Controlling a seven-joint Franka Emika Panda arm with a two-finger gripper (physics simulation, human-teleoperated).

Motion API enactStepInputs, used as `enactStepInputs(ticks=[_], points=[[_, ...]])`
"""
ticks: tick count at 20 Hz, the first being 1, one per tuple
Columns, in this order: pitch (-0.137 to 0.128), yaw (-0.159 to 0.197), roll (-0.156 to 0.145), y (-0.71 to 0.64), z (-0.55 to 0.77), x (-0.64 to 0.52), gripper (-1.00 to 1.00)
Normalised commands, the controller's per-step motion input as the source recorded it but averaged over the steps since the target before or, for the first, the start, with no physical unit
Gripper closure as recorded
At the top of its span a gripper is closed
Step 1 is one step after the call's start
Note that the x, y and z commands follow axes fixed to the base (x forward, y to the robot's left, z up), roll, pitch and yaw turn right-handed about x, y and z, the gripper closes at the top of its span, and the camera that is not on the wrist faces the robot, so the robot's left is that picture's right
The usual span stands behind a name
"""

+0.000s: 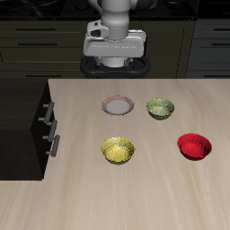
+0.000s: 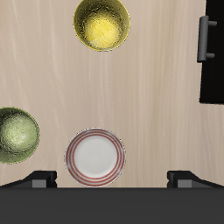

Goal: Place the yellow bowl on top of the wooden cabinet

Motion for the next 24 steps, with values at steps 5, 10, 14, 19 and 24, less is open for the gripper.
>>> enactStepInputs(ticks=[5, 10, 14, 19, 24], points=[[-0.025, 0.014, 0.044, 0.23, 0.11, 0.06, -1.00], [-0.005, 0.019, 0.026, 0.34, 0.07, 0.11, -1.00], [0.014, 0.008, 0.014, 0.13, 0.00, 0.22, -1.00], [0.015, -0.010, 0.003, 0.05, -0.04, 0.15, -1.00], [0.021, -0.009, 0.004, 0.13, -0.04, 0.15, -1.00]])
